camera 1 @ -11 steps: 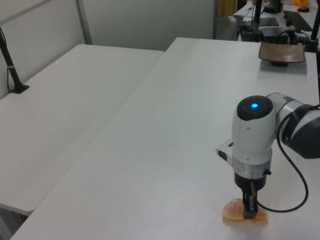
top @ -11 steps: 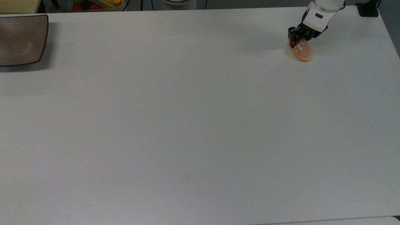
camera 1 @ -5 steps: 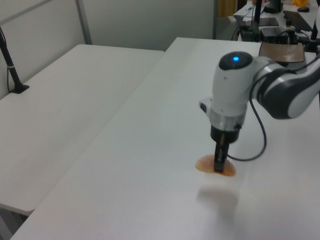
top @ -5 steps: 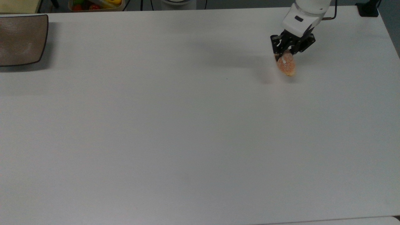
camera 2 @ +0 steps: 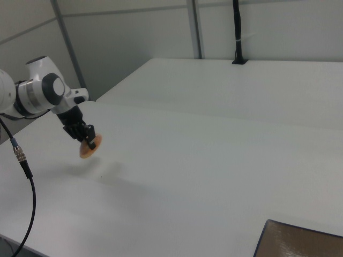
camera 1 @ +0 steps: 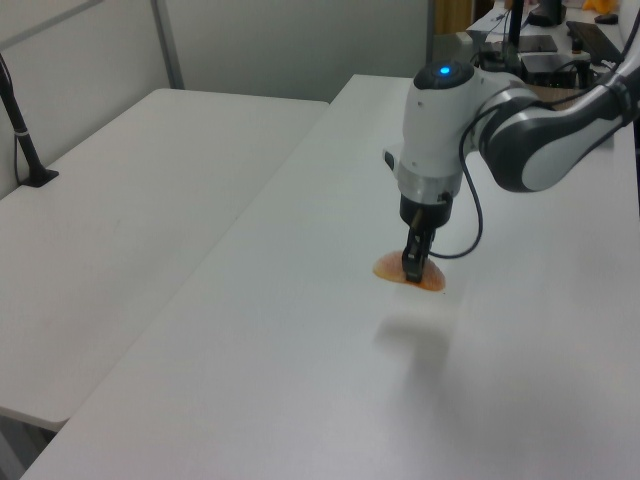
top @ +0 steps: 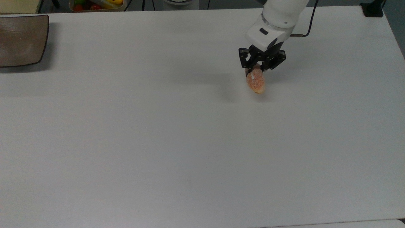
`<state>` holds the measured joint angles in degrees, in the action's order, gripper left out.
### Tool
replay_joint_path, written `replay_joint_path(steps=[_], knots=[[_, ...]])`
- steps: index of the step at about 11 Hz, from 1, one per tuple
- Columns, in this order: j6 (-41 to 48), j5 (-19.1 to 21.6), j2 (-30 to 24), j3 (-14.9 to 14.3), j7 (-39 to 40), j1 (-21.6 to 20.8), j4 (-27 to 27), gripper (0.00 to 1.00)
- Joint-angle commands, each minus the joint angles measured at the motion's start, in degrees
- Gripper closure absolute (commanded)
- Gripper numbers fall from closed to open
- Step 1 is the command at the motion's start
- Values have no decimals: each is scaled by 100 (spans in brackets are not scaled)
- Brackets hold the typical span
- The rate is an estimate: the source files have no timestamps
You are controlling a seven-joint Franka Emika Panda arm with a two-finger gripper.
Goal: Bread is placed on a ceramic plate
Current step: 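Lift the grasped bread roll up off the table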
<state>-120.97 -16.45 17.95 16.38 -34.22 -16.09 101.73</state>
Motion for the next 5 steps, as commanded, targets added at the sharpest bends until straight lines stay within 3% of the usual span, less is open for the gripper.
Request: replay_joint_path(steps=[1,5], knots=[[-67,45,-239,-450,406,97,128,70],[-15,107,-432,-1231,994,290,136,73]])
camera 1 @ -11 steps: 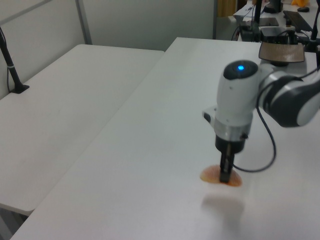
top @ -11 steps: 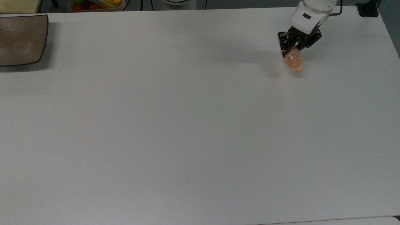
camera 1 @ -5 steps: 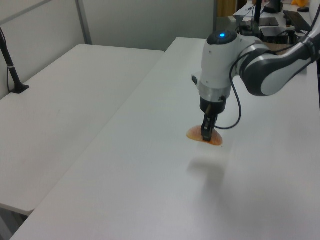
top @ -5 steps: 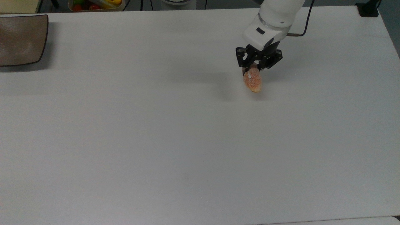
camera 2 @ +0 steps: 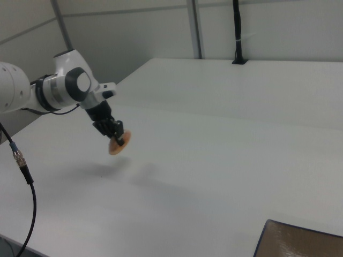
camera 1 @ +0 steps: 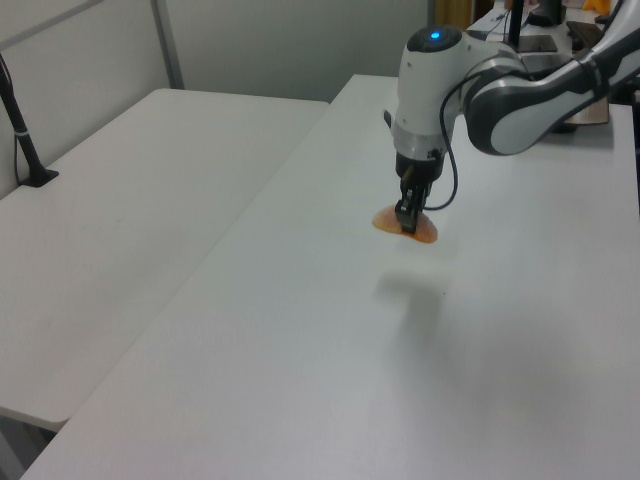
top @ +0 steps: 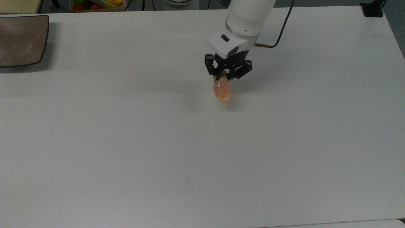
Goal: Bread is placed on a ceramic plate
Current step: 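Carry the bread roll across the table to the brown plate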
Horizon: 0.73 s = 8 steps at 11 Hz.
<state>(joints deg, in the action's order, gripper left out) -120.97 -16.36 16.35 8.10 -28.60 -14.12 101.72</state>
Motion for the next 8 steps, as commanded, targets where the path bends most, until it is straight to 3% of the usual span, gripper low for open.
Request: replay_joint_path(steps=[1,4,6,7,8], knots=[[-6,97,-290,-597,547,155,138,73],[-6,97,-325,-1045,968,305,138,73],[29,97,-334,-1563,1389,366,138,73],[12,298,-386,-1862,1679,375,129,73],[12,752,-448,-2343,2430,384,120,73]])
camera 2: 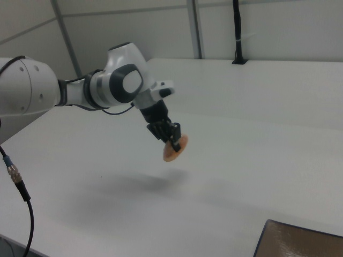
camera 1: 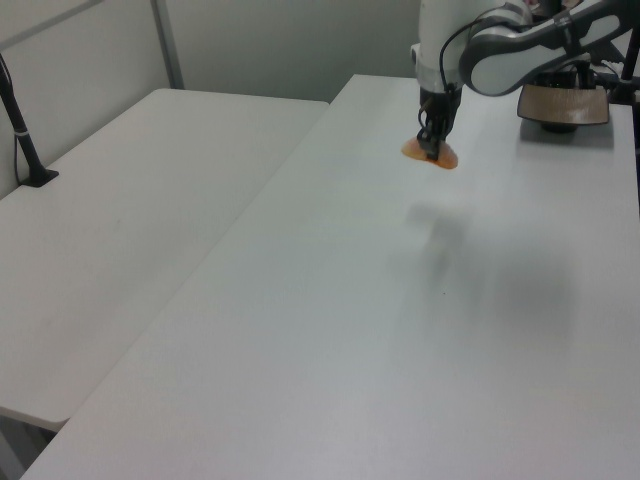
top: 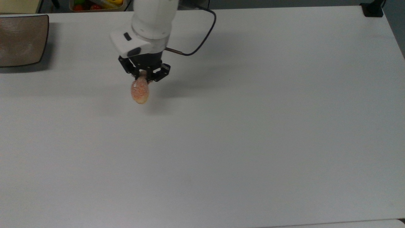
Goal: Bread is placed on a ceramic plate
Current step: 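Carry the bread roll across the table to the brown plate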
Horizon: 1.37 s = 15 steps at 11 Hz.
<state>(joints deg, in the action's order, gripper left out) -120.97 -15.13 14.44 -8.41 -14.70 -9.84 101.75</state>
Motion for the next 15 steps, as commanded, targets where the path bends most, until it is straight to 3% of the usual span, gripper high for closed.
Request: replay_joint_path(steps=[1,5,9,13,15], knots=[[12,878,-275,-1019,1631,-44,117,73],[21,1231,-258,-1873,2882,61,135,72],[47,1881,-266,-2761,4315,193,170,72],[152,2294,-214,-3254,5351,569,223,72],[108,2550,-135,-3255,5914,1052,240,72]])
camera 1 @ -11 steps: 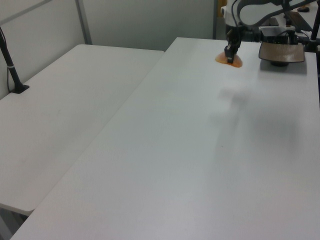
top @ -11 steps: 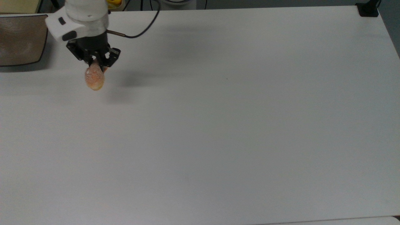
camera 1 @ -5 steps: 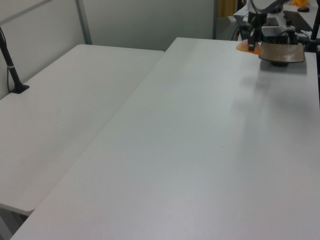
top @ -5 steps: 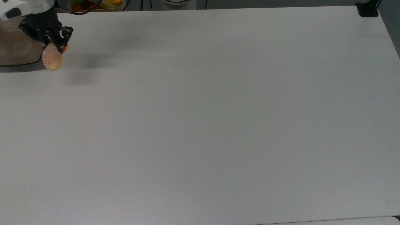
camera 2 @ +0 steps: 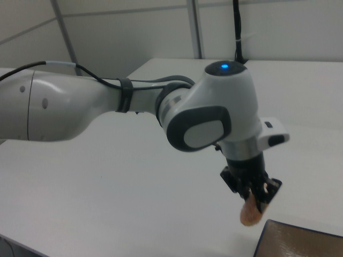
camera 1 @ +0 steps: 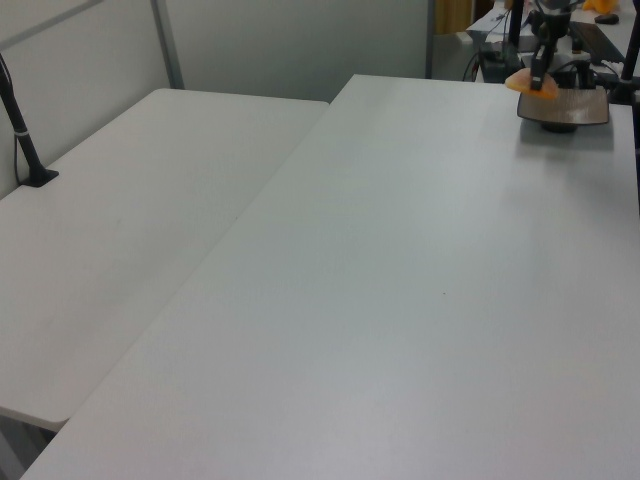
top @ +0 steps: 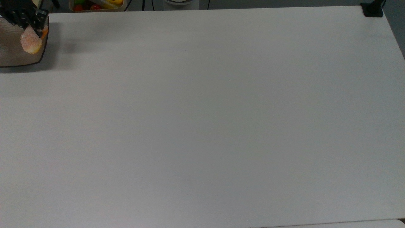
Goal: Bread is placed on a ceramic plate
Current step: 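Carry the bread roll across the table to the brown plate, then lower the bread roll onto the plate and open the gripper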
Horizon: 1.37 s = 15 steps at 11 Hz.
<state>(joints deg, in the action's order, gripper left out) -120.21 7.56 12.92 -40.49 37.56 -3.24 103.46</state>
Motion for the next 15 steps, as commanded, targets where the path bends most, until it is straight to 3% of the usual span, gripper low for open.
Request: replay_joint_path(steps=[1,3,5,6,7,8,15], knots=[[41,281,104,-55,900,586,61,72],[15,316,263,-46,1243,1008,52,71],[6,788,386,-46,1350,1150,34,69],[6,999,395,-46,1350,1194,34,61],[6,1036,404,-46,1333,1186,43,36],[6,1037,413,-38,1298,1168,43,3],[85,1028,404,-2,1342,1115,43,0]])
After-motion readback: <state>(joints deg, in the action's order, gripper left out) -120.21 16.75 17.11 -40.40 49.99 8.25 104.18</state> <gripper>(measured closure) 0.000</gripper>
